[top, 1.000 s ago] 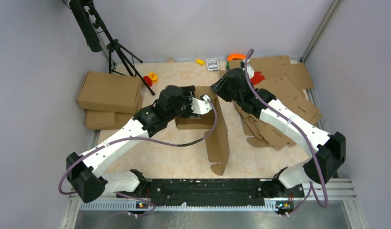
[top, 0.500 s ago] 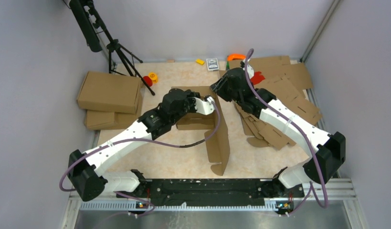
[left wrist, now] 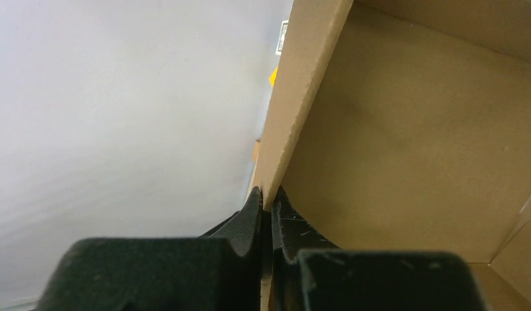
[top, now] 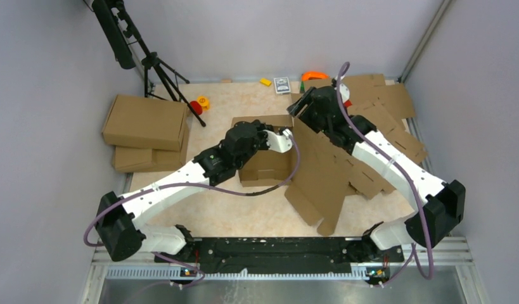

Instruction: Fold the paper box

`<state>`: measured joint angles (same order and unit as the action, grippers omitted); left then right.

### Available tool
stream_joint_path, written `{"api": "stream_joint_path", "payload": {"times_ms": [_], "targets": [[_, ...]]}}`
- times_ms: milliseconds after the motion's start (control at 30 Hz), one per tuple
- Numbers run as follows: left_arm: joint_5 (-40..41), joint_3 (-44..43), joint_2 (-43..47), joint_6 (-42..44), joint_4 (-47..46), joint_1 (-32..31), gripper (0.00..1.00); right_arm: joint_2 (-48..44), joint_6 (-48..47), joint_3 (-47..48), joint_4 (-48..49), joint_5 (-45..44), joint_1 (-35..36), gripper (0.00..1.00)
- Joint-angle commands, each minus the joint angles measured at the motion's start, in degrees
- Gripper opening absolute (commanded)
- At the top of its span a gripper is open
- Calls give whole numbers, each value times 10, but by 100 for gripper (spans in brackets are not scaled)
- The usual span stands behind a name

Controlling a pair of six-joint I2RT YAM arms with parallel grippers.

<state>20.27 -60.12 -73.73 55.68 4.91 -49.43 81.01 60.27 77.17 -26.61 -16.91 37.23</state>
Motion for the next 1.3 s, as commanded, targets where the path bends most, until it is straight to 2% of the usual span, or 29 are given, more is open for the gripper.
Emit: {"api": "stream_joint_path", "payload": {"times_ms": [0, 300, 400, 567, 733, 800, 933, 1033, 1133, 1267], "targets": [[-10, -37, -17, -112, 51, 17, 0, -73, -37, -1, -9, -16, -39, 66], [-113, -41, -28, -278, 116, 97, 0, -164, -120, -2, -53, -99, -110, 70], [-162, -43, -40, -353, 144, 131, 0, -199, -145, -14, -61, -138, -112, 71], [-178, -58, -83, -480, 235, 164, 0, -273, -183, -69, -70, -167, -112, 71], [-176, -59, -116, -595, 330, 173, 0, -383, -212, -179, -67, -85, -112, 71], [-170, -46, -125, -626, 339, 173, 0, -439, -219, -235, -38, -6, -112, 71], [-143, -19, -148, -678, 338, 178, 0, -513, -175, -350, -6, 146, -112, 69], [-106, 0, -153, -702, 330, 176, 0, -519, -118, -417, -4, 227, -112, 69], [-71, 21, -150, -713, 315, 174, 0, -486, -89, -455, -11, 269, -107, 73], [-15, 50, -142, -726, 294, 157, 0, -461, -91, -468, -16, 223, -64, 81]]}}
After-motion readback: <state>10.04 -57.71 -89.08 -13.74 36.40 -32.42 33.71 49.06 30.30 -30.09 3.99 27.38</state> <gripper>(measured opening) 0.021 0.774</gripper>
